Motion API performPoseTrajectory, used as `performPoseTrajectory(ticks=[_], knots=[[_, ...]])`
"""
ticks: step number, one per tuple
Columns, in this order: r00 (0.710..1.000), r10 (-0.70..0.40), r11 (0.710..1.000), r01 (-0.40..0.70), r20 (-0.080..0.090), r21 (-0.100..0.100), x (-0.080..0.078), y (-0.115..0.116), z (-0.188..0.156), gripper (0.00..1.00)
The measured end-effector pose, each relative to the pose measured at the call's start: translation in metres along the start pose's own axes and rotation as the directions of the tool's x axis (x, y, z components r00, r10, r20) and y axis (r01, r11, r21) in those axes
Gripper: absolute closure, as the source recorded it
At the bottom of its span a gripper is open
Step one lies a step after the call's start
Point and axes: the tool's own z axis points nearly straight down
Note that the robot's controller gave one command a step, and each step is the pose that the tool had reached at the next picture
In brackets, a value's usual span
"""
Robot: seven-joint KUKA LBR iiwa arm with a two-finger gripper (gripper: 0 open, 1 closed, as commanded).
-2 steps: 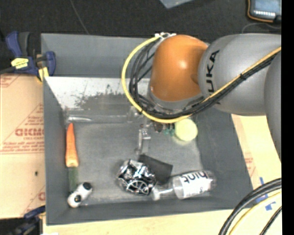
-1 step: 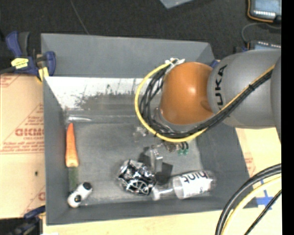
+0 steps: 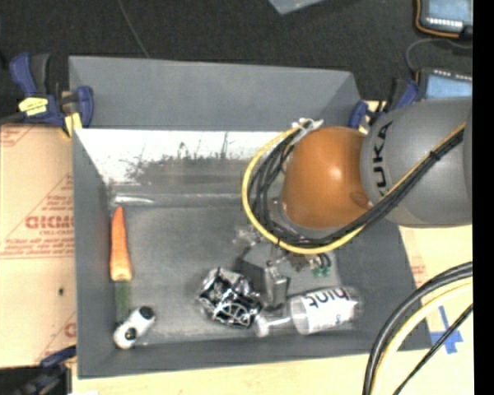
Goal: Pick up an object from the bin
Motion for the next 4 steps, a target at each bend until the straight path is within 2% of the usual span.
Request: performPoseTrajectory(ticks=[1,2,3,4], knots=[[0.989,0.145,0.989,-0.145,0.006,0.001,0.001,-0.01,0.051,1.0],[0.989,0.145,0.989,-0.145,0.006,0.001,0.001,-0.01,0.051,1.0],[1.0,0.019,1.0,-0.019,-0.003,0.002,0.007,-0.005,0.034,1.0],[0.944,-0.329,0.944,0.329,0.006,0.005,-0.003,0.018,-0.014,1.0]])
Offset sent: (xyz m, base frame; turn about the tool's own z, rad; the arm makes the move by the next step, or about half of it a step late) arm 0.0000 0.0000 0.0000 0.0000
